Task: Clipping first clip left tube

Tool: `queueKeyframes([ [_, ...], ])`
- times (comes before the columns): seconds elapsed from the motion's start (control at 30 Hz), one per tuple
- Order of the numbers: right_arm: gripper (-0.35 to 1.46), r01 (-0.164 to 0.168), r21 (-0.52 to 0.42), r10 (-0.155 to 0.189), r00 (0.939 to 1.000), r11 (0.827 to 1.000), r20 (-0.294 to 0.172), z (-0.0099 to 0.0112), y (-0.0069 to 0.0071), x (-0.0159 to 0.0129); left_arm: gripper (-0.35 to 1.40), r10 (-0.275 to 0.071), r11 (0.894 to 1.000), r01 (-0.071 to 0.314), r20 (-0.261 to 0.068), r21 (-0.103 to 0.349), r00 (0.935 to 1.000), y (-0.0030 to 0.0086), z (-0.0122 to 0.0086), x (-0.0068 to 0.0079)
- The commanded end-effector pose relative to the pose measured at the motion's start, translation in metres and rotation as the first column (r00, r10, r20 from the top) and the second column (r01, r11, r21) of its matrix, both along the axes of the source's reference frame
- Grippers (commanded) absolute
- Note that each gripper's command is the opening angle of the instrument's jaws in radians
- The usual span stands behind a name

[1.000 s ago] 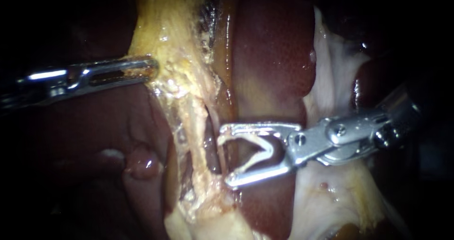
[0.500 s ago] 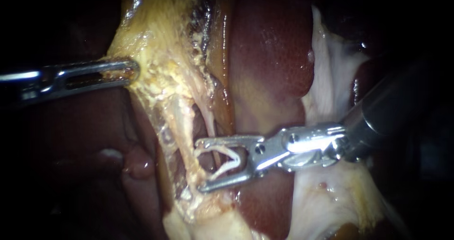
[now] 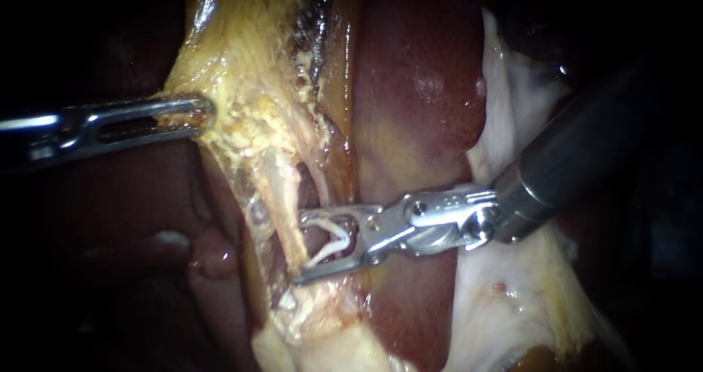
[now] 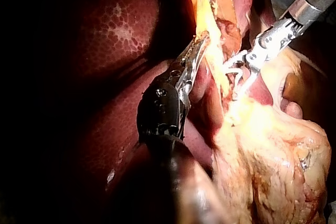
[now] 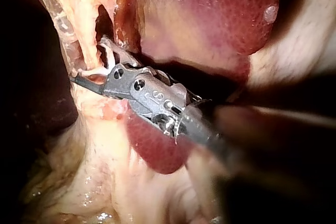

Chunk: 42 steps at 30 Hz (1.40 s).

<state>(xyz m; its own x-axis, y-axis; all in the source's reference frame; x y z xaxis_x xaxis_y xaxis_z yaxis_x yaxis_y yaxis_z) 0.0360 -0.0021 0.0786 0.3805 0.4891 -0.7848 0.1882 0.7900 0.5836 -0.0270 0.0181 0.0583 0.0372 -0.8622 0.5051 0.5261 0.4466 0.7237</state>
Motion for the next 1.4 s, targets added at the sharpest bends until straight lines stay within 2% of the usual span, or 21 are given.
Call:
queueKeyframes([
  [0.03, 0.57, 0.009, 0.029, -0.008, 0.9994, 1.0, -0.033, -0.0001, -0.0005, -0.0001, -0.35, 0.0, 1.0, 0.0, 0.0, 0.0, 1.0, 0.0, 0.0, 0.0],
  [0.2, 0.53, 0.073, 0.084, -0.064, 0.9925, 0.994, -0.105, -0.0011, -0.0013, 0.0001, -0.35, 0.0, 1.0, 0.0, -0.001, 0.0, 1.0, 0.0, 0.0, 0.0],
  [0.33, 0.48, 0.109, 0.133, -0.089, 0.9845, 0.985, -0.151, -0.0018, -0.0018, 0.0008, -0.35, 0.0, 1.0, 0.0, -0.001, 0.0, 1.0, 0.0, -0.0001, 0.0],
  [0.4, 0.48, 0.123, 0.148, -0.099, 0.9816, 0.981, -0.164, -0.0019, -0.002, 0.0013, -0.35, -0.001, 1.0, 0.001, -0.001, 0.0, 1.0, 0.0, 0.0, 0.0],
  [0.6, 0.46, 0.137, 0.155, -0.108, 0.9775, 0.978, -0.181, -0.0015, -0.0026, 0.0029, -0.35, 0.001, 1.0, -0.001, 0.001, 0.0, 1.0, 0.0, 0.0, -0.0001],
  [0.8, 0.39, 0.137, 0.157, -0.108, 0.978, 0.978, -0.178, -0.0013, -0.0029, 0.0033, -0.35, 0.001, 1.0, -0.001, 0.001, 0.0, 1.0, -0.0001, 0.0, -0.0002],
  [0.93, 0.26, 0.126, 0.155, -0.099, 0.9799, 0.98, -0.173, -0.0012, -0.0029, 0.0033, -0.35, 0.0, 1.0, 0.0, 0.0, 0.0, 1.0, -0.0001, 0.0, -0.0003],
  [1.0, -0.07, 0.095, 0.147, -0.071, 0.9844, 0.984, -0.161, -0.0011, -0.0028, 0.0031, -0.35, 0.0, 1.0, 0.0, 0.0, 0.0, 1.0, -0.0001, 0.0, -0.0003],
  [1.07, -0.35, 0.083, 0.139, -0.063, 0.9882, 0.987, -0.14, -0.0009, -0.0027, 0.0028, -0.35, 0.0, 1.0, 0.0, 0.0, 0.0, 1.0, -0.0001, 0.0, -0.0003],
  [1.17, -0.35, 0.081, 0.13, -0.066, 0.9912, 0.988, -0.115, -0.0004, -0.0024, 0.0026, -0.35, 0.0, 1.0, 0.0, 0.0, 0.0, 1.0, -0.0001, 0.0, -0.0003],
  [1.4, -0.35, 0.078, 0.13, -0.063, 0.9915, 0.988, -0.113, 0.0001, -0.0022, 0.0024, -0.35, 0.0, 1.0, 0.0, 0.0, 0.0, 1.0, -0.0001, 0.0, -0.0003],
])
